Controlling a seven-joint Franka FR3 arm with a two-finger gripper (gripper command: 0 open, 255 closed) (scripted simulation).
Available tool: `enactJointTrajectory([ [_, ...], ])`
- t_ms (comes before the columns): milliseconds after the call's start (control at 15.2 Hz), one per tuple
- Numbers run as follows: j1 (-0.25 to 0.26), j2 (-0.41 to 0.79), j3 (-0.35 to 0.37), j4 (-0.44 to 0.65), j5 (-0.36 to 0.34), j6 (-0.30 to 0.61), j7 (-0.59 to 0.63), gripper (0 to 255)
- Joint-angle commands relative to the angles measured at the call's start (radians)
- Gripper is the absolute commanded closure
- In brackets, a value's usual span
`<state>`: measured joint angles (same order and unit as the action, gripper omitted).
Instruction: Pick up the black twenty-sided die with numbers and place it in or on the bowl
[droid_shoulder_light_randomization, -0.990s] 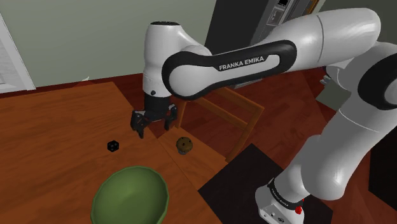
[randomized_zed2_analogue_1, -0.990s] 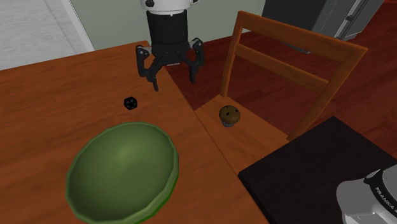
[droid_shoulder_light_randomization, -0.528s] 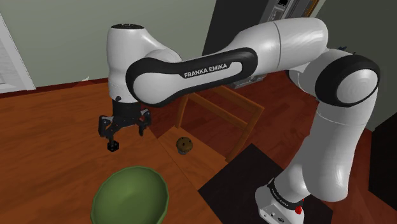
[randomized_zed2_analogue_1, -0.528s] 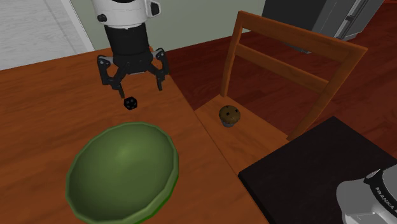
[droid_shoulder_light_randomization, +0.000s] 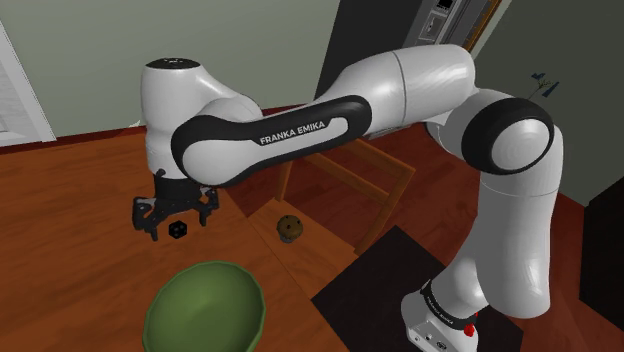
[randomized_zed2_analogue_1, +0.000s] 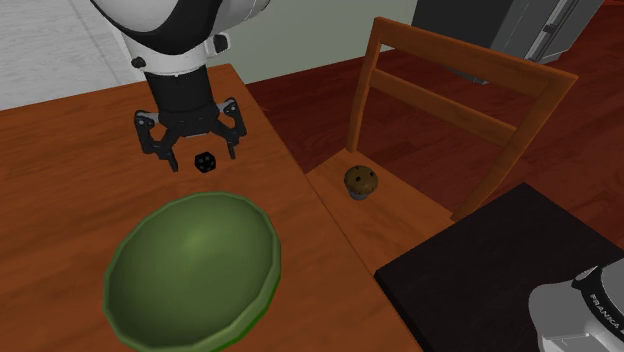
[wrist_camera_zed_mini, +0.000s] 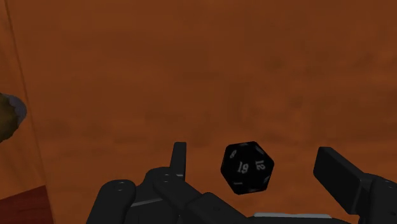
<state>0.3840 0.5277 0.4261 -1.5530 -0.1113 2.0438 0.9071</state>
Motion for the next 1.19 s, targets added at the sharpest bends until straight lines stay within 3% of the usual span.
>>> enactJointTrajectory([
  [0,0.003,0.012,-0.003,-0.013,-0.005,0.025,0.004,0],
  [594,0.004,0.015,-0.003,-0.016,-0.006,0.031,0.004,0],
  [660,0.004,0.015,-0.003,-0.016,-0.006,0.031,0.004,255],
  [1122,0.004,0.015,-0.003,-0.016,-0.006,0.031,0.004,255],
])
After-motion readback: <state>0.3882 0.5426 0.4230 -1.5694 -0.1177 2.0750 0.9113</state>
